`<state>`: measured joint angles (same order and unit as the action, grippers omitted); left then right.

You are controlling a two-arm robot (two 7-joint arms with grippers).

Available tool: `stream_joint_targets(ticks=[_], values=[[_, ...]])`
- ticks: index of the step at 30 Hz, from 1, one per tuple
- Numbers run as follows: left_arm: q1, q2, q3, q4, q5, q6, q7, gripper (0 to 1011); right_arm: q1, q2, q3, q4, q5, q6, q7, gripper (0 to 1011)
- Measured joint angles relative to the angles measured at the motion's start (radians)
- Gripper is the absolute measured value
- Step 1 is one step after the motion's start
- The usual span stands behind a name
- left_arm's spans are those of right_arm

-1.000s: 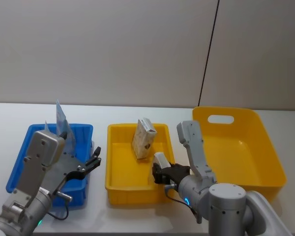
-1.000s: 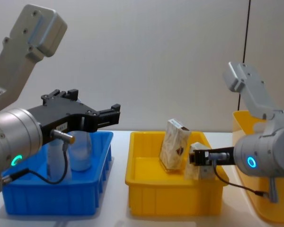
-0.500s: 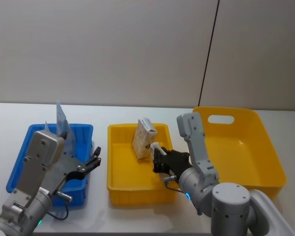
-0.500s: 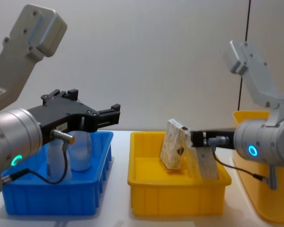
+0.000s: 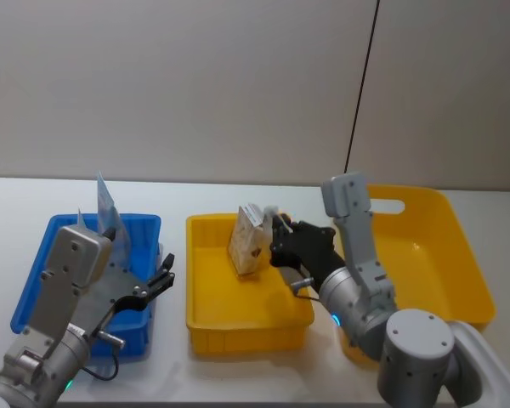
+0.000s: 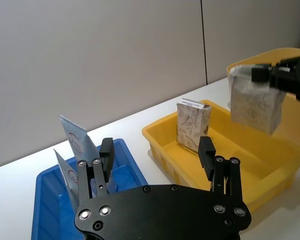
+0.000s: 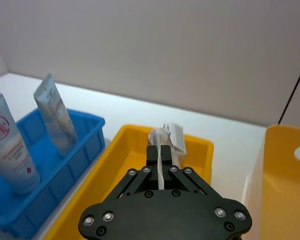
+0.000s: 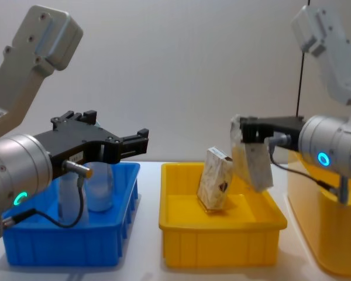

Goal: Bimanual collaborative sorting of washing and personal care products

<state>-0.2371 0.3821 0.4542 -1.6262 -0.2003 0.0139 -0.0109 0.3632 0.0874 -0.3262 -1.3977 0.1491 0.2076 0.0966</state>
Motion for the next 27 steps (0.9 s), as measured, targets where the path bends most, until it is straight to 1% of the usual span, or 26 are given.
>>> stream_joint_targets(ticks=[4,9,12,18,27], values=[[0.000,0.000,0.000,0.000,0.000,0.000,0.000,1001,0.000,0.007,0.009,-0.011,-0.004,-0.061,0.013,28],[0.000,0.000,0.000,0.000,0.000,0.000,0.000,1001,-0.001,0.016,0.024,-0.032,-0.011,-0.112,0.016,25],[0.000,0.000,0.000,0.000,0.000,0.000,0.000,1001,-0.005,0.022,0.035,-0.048,-0.020,-0.124,0.010,26],[0.000,0.000,0.000,0.000,0.000,0.000,0.000,1001,-0.013,0.036,0.057,-0.080,-0.038,-0.119,-0.011,26],[0.000,0.000,0.000,0.000,0.000,0.000,0.000,1001,-0.034,0.058,0.113,-0.126,-0.049,-0.039,-0.046,25]])
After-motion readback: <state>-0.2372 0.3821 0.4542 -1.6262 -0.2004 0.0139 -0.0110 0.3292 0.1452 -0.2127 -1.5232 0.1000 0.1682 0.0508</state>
